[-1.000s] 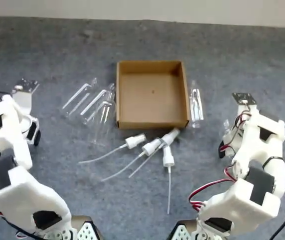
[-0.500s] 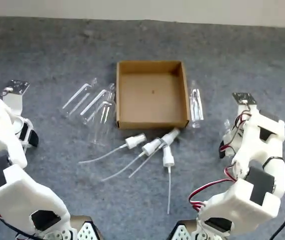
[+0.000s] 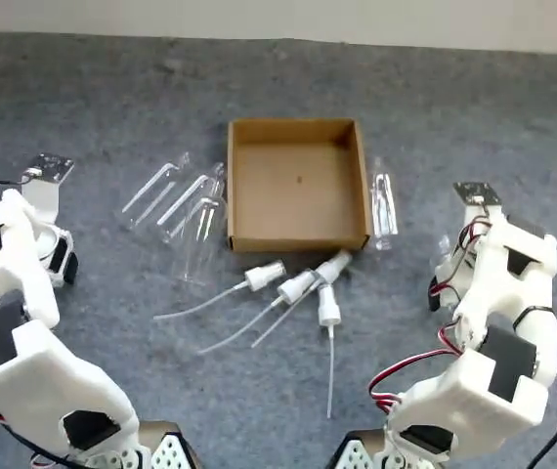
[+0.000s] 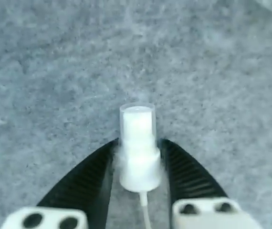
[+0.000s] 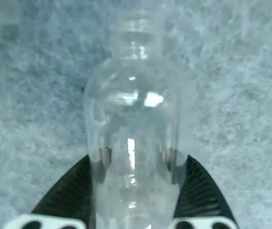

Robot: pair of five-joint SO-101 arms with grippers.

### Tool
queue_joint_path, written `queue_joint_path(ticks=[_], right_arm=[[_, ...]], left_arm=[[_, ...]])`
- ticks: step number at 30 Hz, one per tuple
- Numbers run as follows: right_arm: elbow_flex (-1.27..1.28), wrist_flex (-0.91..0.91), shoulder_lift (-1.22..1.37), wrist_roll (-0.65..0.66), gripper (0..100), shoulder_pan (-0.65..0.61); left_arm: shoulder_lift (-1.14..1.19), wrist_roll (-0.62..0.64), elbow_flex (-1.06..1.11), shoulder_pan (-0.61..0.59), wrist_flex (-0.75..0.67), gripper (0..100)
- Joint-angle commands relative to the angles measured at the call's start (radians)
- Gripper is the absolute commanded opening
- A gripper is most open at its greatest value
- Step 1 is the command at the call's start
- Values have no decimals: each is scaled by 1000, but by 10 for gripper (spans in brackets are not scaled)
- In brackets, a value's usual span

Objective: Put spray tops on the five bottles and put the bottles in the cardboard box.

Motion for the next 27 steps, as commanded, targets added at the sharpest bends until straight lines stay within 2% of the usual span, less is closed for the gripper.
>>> queue_joint_path(ticks=[1,3,10,17,22,27], right_arm=[[-15,24,-65,11,89,7],[-15,24,-65,8,98,7],[-15,25,-64,6,258,2],[-120,27,-59,6,260,-33],[-205,28,-58,-64,260,-50],[-288,111,-7,-66,260,-99]], left_arm=[[-74,2,-42,25,-3,2],[-119,6,-45,36,40,2],[-312,75,-36,147,193,2],[-486,233,-33,338,295,2],[-627,351,48,472,293,2],[-757,414,159,575,293,2]])
